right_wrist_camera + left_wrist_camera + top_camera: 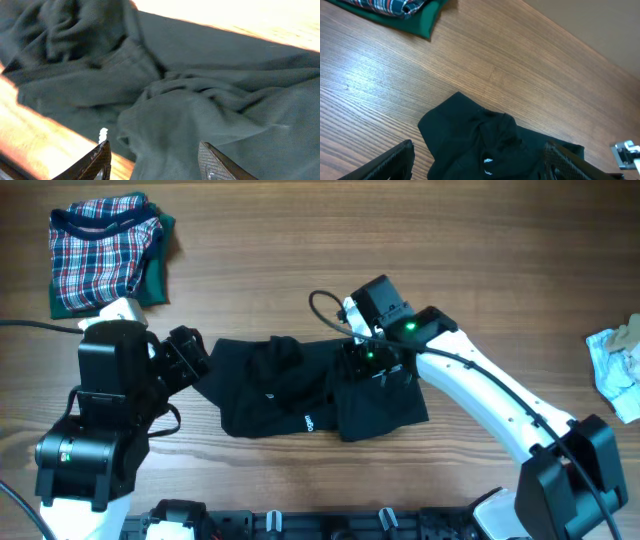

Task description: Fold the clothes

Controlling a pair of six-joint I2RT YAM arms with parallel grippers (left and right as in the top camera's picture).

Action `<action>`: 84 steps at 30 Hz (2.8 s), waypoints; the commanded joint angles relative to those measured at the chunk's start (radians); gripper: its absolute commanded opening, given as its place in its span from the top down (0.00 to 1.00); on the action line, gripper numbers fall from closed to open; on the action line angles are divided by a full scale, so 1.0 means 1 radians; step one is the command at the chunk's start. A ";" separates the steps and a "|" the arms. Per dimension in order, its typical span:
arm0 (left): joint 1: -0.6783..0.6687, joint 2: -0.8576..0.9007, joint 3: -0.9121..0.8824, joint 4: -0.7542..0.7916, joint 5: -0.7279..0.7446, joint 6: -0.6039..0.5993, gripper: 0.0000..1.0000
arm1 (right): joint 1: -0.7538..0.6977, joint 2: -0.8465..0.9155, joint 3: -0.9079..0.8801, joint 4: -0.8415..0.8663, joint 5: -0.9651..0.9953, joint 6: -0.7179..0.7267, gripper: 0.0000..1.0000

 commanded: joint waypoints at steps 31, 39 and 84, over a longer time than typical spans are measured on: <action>0.005 0.064 0.014 -0.031 -0.003 -0.003 0.15 | 0.032 0.201 0.178 0.143 0.107 0.421 0.96; 0.005 0.064 0.014 -0.048 -0.003 -0.003 0.15 | -0.022 0.214 0.173 -0.061 0.203 0.349 0.42; 0.226 0.860 -0.100 0.125 0.488 0.449 0.28 | -0.328 0.045 0.376 -0.353 -0.235 -0.225 0.06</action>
